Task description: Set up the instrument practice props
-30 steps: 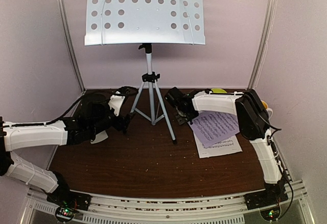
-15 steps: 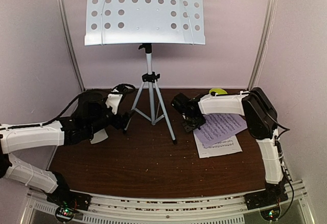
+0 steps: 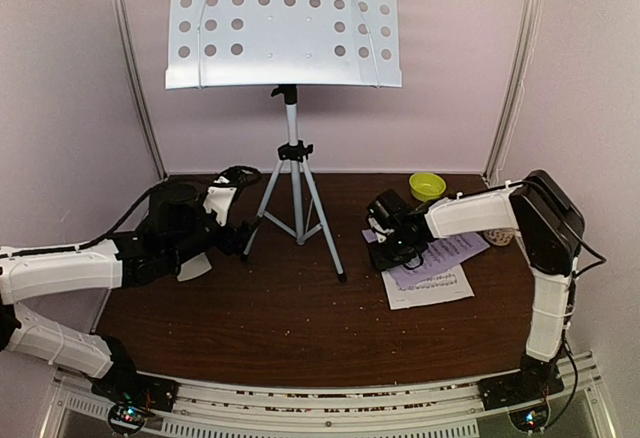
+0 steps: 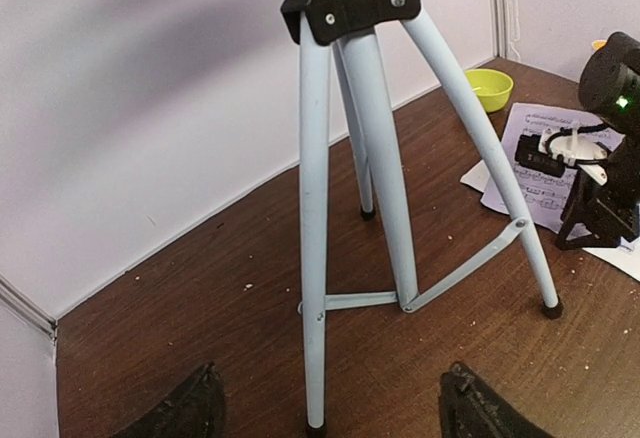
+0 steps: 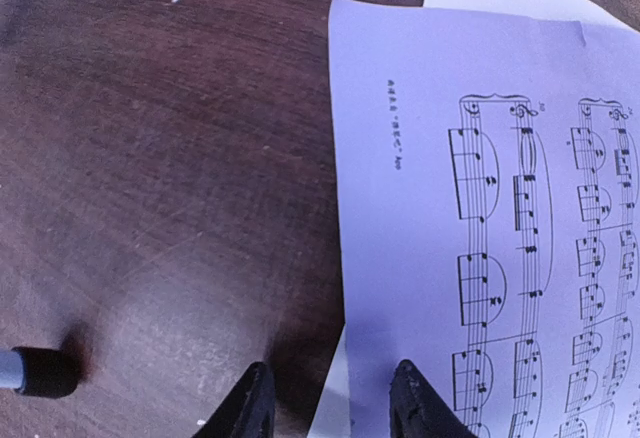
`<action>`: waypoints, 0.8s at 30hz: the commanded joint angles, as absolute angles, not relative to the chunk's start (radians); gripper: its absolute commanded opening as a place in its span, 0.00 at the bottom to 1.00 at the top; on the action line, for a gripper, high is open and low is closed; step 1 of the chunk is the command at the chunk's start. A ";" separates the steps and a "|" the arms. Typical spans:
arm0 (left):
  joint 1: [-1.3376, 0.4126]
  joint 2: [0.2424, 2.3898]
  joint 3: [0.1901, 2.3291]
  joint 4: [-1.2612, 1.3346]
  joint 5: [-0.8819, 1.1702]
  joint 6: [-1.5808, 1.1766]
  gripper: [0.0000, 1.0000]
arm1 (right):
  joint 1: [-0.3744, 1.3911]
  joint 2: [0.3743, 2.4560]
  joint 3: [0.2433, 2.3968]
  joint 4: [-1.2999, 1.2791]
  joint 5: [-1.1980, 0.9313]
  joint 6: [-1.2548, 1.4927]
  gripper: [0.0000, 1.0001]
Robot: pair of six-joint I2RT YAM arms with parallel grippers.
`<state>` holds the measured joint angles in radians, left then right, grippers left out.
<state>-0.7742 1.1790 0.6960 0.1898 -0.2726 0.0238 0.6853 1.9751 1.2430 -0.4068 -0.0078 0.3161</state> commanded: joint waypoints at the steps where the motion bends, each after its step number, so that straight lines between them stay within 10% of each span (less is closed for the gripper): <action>1: -0.779 1.155 0.687 0.236 -0.271 0.018 0.75 | 0.692 2.010 1.034 -0.420 -0.284 0.378 0.40; 12: -0.788 1.164 0.689 0.227 -0.273 0.021 0.75 | 0.713 1.738 0.648 -0.322 -0.405 0.422 0.37; 24: -0.806 1.193 0.719 0.224 -0.271 0.026 0.74 | 0.846 1.452 0.778 -0.407 0.067 0.392 0.48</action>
